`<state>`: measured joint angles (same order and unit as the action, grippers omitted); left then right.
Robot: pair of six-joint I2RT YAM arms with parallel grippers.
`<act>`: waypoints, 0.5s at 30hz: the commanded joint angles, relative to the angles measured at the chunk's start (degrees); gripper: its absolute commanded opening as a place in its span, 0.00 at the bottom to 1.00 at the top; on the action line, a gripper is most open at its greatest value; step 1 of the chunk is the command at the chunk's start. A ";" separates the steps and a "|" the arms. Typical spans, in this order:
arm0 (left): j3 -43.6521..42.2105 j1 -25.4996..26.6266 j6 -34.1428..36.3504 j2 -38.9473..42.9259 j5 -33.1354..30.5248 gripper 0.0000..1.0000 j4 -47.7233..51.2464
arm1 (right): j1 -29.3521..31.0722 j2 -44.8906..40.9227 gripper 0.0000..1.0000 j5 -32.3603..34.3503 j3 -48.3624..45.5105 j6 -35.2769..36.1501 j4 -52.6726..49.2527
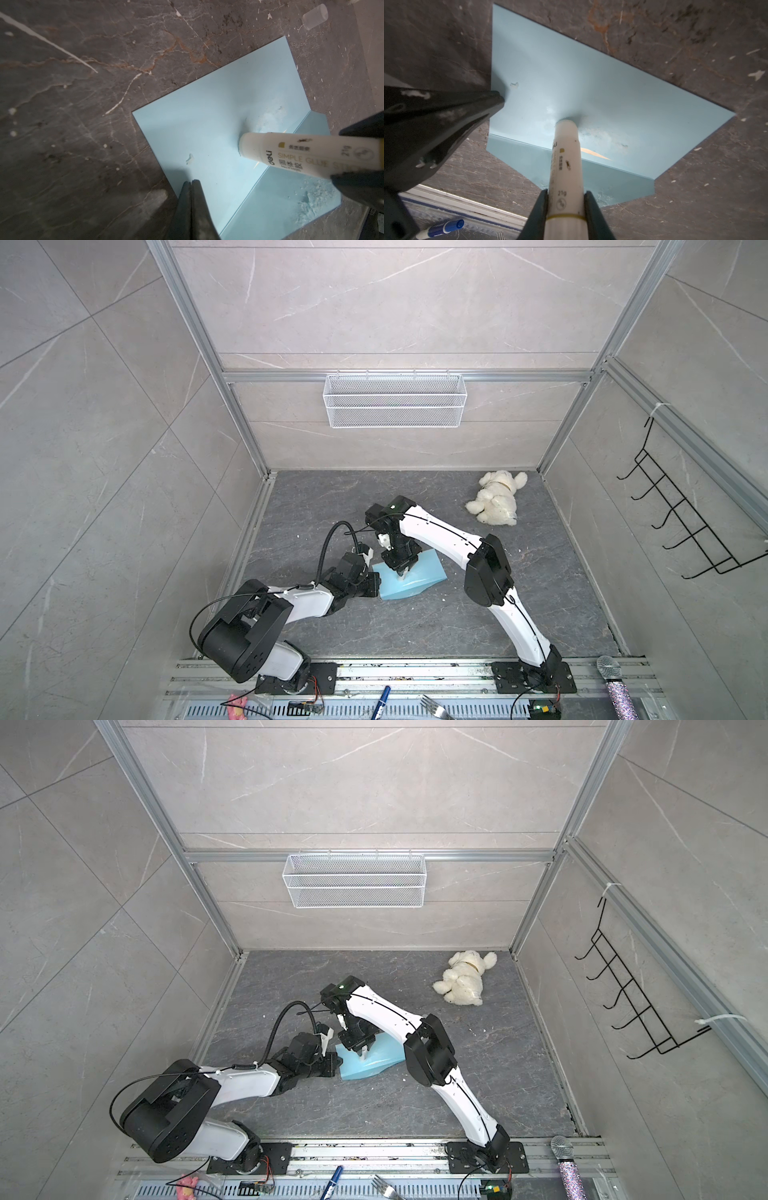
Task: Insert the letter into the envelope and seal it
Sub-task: 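Rub the white glue stick across the envelope with the right while the left holds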
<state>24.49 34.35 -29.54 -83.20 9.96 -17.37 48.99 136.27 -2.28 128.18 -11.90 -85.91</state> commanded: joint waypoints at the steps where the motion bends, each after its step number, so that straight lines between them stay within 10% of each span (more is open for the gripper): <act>1: 0.12 -0.25 0.88 0.22 -1.34 0.00 1.53 | -1.20 0.22 0.00 5.37 -1.29 -1.39 -1.54; 15: 1.25 -0.20 1.27 -0.03 -1.26 0.00 2.87 | -1.38 -10.06 0.00 -1.91 -3.70 -0.56 6.79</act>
<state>24.56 34.35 -29.54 -83.20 9.96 -17.19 47.90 132.40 -2.81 125.67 -12.03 -82.35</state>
